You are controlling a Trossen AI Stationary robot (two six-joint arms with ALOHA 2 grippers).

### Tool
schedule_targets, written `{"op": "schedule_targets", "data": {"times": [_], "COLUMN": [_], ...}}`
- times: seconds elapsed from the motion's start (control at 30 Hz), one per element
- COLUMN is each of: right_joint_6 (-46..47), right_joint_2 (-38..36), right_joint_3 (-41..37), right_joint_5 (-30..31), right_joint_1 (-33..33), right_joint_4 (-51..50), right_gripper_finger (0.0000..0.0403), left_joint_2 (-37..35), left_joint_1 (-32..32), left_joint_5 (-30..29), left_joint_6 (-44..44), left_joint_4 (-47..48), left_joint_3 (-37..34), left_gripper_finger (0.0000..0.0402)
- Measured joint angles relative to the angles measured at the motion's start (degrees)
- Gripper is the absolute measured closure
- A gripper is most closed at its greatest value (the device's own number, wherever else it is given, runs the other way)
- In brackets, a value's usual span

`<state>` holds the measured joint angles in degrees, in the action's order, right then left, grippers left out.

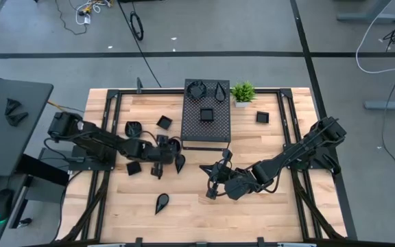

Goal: Pick & Place Mini shaped plates
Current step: Stack the black leaf-shaped plate on top of the black leaf-shaped plates on the shelf

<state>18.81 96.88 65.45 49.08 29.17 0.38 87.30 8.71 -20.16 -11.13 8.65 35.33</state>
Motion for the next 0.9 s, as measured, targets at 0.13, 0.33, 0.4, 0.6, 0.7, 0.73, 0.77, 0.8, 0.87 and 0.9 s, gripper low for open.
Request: {"op": "schedule_targets", "data": {"times": [0.13, 0.33, 0.4, 0.6, 0.7, 0.73, 0.77, 0.8, 0.87, 0.9], "right_joint_6": [0.0, 0.0, 0.0, -2.21, -7.46, -8.76, -9.75, -10.76, -13.0, -13.77], "right_joint_2": [0.0, -0.02, -0.02, 0.67, 0.98, 1.11, 1.26, 1.53, 2.53, 3.39], "right_joint_3": [0.0, 0.0, 0.0, -0.02, -0.11, -0.07, 0.01, 0.04, 0.62, 1.5], "right_joint_5": [0.0, 0.0, -0.02, -7.2, -21.46, -27.05, -31.99, -36.1, -42.17, -44.24], "right_joint_1": [0.0, -0.12, -0.28, -2.22, -5.06, -6.18, -7.27, -8.16, -9.64, -10.16], "right_joint_4": [-0.08, -0.39, -0.36, 1.32, 6.03, 8.93, 11.62, 13.54, 14.81, 14.39], "right_gripper_finger": [0.0392, 0.0392, 0.0392, 0.0392, 0.0391, 0.039, 0.0387, 0.0383, 0.0369, 0.0359], "left_joint_2": [-2.18, -10.19, -13.18, -20.26, -21.22, -21.15, -21.08, -21.0, -20.96, -20.96], "left_joint_1": [2.9, 7.59, 8.92, 11.88, 12.99, 13.32, 13.59, 13.82, 14.05, 14.05], "left_joint_5": [-2.3, -2.6, -1.64, 10.07, 17.13, 18.7, 19.65, 20.2, 20.39, 20.39], "left_joint_6": [1.57, 3.23, 2.73, -4.57, -8.4, -9.43, -10.4, -10.61, -10.8, -10.82], "left_joint_4": [2.82, 9.1, 9.53, 8.67, 4.62, 3.03, 1.91, 0.64, -1.46, -2.27], "left_joint_3": [-0.02, -0.03, -0.02, 0.0, 0.0, 0.0, 0.0, 0.0, 0.0, 0.0], "left_gripper_finger": [0.0388, 0.0397, 0.0396, 0.0392, 0.0397, 0.0397, 0.0396, 0.0395, 0.0392, 0.0392]}}
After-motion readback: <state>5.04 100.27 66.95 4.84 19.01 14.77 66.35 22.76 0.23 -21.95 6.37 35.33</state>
